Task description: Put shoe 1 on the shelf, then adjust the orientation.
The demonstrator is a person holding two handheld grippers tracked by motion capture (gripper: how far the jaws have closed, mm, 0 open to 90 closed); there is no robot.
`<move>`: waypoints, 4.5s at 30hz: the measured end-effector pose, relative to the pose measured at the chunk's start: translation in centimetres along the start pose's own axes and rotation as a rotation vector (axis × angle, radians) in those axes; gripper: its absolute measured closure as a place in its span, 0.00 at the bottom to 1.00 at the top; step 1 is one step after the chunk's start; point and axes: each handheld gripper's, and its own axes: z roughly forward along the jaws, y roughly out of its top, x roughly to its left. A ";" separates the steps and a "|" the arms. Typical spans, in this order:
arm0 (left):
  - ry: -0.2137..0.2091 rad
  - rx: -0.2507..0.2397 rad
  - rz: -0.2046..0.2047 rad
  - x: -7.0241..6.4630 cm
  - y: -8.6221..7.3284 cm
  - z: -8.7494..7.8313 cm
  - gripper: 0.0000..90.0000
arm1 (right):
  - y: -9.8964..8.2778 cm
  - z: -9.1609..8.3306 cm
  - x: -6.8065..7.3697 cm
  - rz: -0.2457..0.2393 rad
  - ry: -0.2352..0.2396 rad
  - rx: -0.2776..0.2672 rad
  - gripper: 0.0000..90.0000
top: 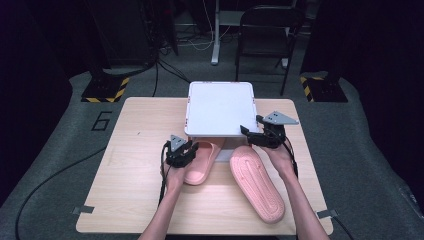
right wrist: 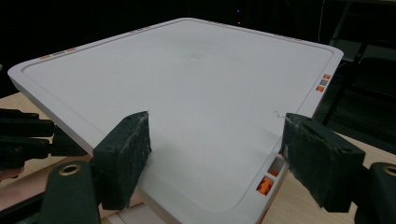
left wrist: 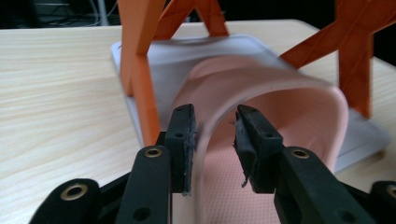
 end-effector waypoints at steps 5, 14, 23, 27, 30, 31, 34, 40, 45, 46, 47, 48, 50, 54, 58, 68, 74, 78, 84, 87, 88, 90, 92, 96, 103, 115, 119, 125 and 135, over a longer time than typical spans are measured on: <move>-0.011 0.023 0.020 0.2 0.4 0.4 0.73 | 0.2 0.2 0.1 -0.004 0.003 0.008 0.26; 0.053 -0.022 -0.020 0.7 0.3 0.2 0.82 | 0.3 0.3 0.3 -0.017 -0.001 0.007 0.26; -0.074 -0.052 -0.032 0.9 0.3 -1.6 0.62 | 0.3 0.3 0.4 -0.011 0.002 0.006 0.27; -0.228 -0.002 0.109 0.7 -0.5 -3.3 0.52 | 0.3 0.3 0.3 -0.012 0.004 0.006 0.27; -0.328 0.009 0.177 -0.1 -1.6 -4.6 0.42 | 0.3 0.3 0.3 -0.013 0.000 0.008 0.27; -0.348 0.023 0.200 -0.2 -2.0 -5.0 0.42 | 0.3 0.3 0.3 -0.011 0.000 0.008 0.27; -0.385 0.044 0.234 -0.7 -3.0 -5.4 0.31 | 0.3 0.4 0.4 -0.010 -0.005 0.008 0.27; -0.360 0.072 0.294 -1.5 -3.9 -5.0 0.22 | 0.4 0.3 0.4 -0.010 -0.007 0.019 0.27; -0.284 0.108 0.363 -2.6 -4.0 -4.0 0.23 | 0.5 0.3 0.5 -0.008 -0.010 0.020 0.27; -0.280 0.115 0.368 -2.7 -3.9 -3.9 0.23 | 0.5 0.3 0.5 -0.008 -0.010 0.020 0.27; -0.269 0.116 0.381 -2.8 -3.6 -3.6 0.23 | 0.4 0.3 0.5 -0.008 -0.010 0.020 0.27; -0.269 0.116 0.381 -2.8 -3.6 -3.6 0.23 | 0.4 0.3 0.5 -0.008 -0.010 0.020 0.27; -0.249 0.112 0.386 -2.9 -3.4 -3.1 0.26 | 0.5 0.3 0.5 -0.008 -0.010 0.019 0.27; -0.228 0.114 0.388 -2.7 -3.0 -2.5 0.28 | 0.4 0.3 0.4 -0.009 -0.011 0.019 0.27; -0.210 0.118 0.342 -2.7 -2.5 -1.2 0.29 | 0.4 0.3 0.4 -0.009 -0.012 0.020 0.27; -0.149 0.130 0.297 -2.3 -1.4 0.8 0.33 | 0.4 0.3 0.4 -0.009 -0.008 0.019 0.27; -0.123 0.108 0.263 -2.1 -1.3 1.7 0.34 | 0.5 0.3 0.4 -0.009 -0.009 0.023 0.27; -0.119 0.106 0.258 -2.2 -1.3 1.8 0.33 | 0.4 0.4 0.4 -0.010 -0.008 0.019 0.27; -0.166 0.091 0.247 -2.1 -1.0 0.8 0.32 | 0.4 0.3 0.4 -0.006 -0.003 0.016 0.26; -0.213 0.051 0.250 -1.9 -0.9 -1.1 0.28 | 0.4 -0.2 0.4 0.010 0.007 -0.007 0.23; -0.222 0.038 0.247 -1.7 -0.9 -1.6 0.27 | 0.4 -0.5 0.4 0.016 0.004 -0.013 0.22; -0.252 0.011 0.194 -1.2 -1.1 -2.8 0.25 | 0.3 -1.1 0.6 0.013 0.001 -0.019 0.20; -0.269 -0.030 0.142 -0.7 -1.3 -4.0 0.24 | 0.1 -2.0 0.8 -0.001 -0.007 -0.031 0.20; -0.265 -0.057 0.144 0.4 -1.5 -5.8 0.23 | -0.7 -3.3 0.9 -0.012 -0.026 -0.058 0.19; -0.161 -0.102 0.127 4.4 -2.4 -10.6 0.22 | -4.0 -6.7 0.5 -0.031 -0.075 -0.066 0.19; -0.035 -0.116 0.086 8.3 -4.3 -14.4 0.23 | -10.6 -10.4 1.8 0.027 -0.124 -0.006 0.20; -0.012 -0.095 0.093 8.7 -4.6 -14.6 0.23 | -11.6 -10.4 2.3 0.028 -0.124 0.020 0.20; -0.003 -0.091 0.099 8.7 -4.9 -14.9 0.23 | -13.1 -9.7 2.4 -0.016 -0.146 0.082 0.21; -0.001 -0.086 0.089 8.7 -5.0 -14.7 0.23 | -13.8 -10.3 0.2 0.014 -0.223 0.088 0.21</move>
